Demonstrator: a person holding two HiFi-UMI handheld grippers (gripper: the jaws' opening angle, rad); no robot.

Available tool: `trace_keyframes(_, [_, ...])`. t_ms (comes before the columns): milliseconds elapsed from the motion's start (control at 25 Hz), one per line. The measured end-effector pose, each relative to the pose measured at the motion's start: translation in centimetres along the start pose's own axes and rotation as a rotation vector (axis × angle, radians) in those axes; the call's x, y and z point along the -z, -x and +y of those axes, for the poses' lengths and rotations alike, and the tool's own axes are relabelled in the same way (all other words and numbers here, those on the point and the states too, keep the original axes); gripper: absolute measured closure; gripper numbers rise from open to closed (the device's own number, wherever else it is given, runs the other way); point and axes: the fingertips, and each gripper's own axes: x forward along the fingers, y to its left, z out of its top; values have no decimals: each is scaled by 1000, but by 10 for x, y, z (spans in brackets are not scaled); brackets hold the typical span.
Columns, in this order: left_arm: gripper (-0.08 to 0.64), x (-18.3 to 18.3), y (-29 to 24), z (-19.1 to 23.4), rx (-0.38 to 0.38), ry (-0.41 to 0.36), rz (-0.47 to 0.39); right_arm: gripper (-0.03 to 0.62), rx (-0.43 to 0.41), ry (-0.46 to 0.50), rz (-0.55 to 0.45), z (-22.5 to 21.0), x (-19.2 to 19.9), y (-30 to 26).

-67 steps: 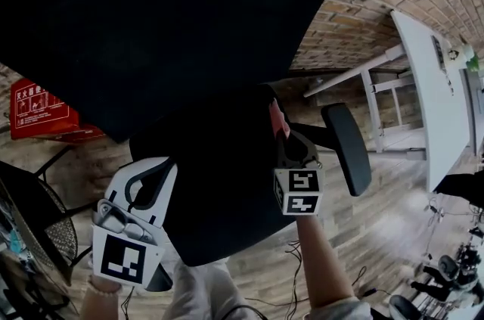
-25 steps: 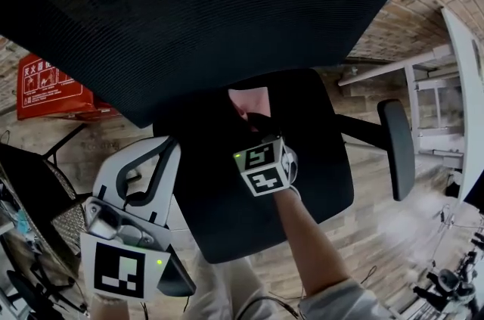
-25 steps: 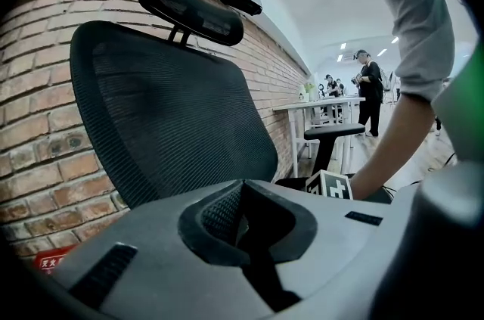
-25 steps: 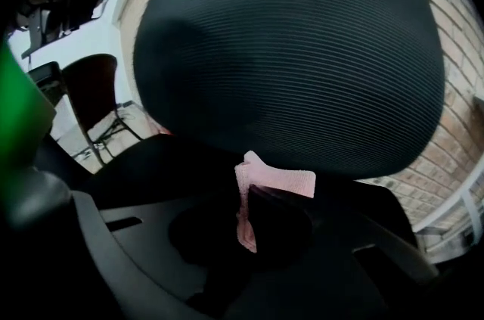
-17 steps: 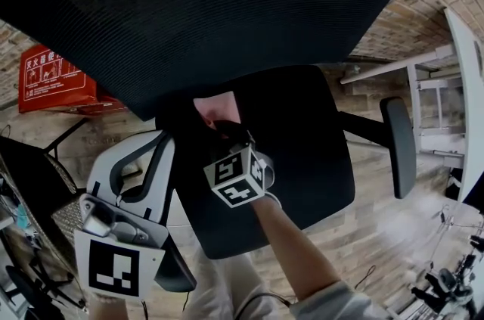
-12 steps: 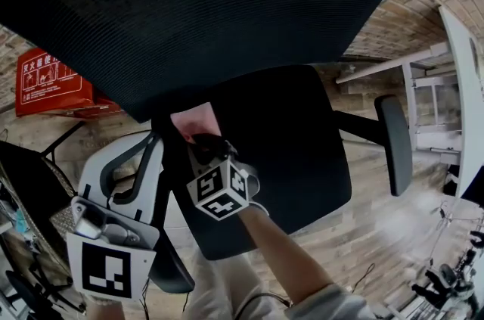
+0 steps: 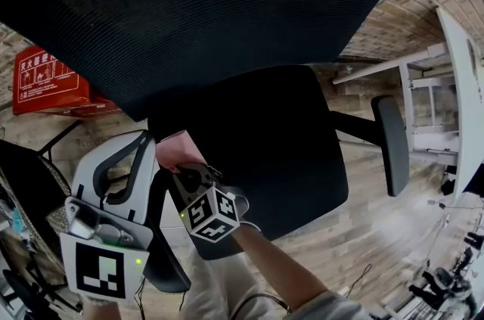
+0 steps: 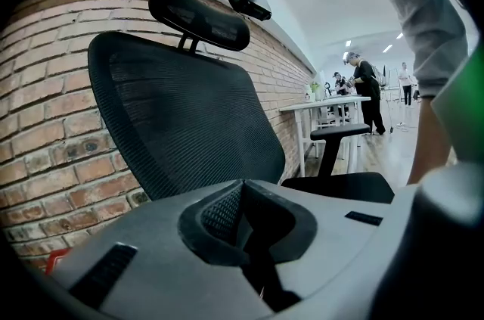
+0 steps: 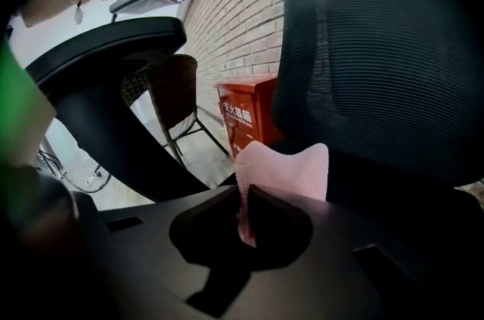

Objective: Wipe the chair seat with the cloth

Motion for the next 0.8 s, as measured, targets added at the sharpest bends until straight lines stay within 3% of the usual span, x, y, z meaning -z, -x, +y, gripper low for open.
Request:
trace_keyframes(240, [541,0,-3,-6,9,-2,7,537,48,-4,3,-19,7,8])
trace_keyframes(800, [541,-3,-22,-28,78,-39,5,537,285,-75,67,-121,72,62])
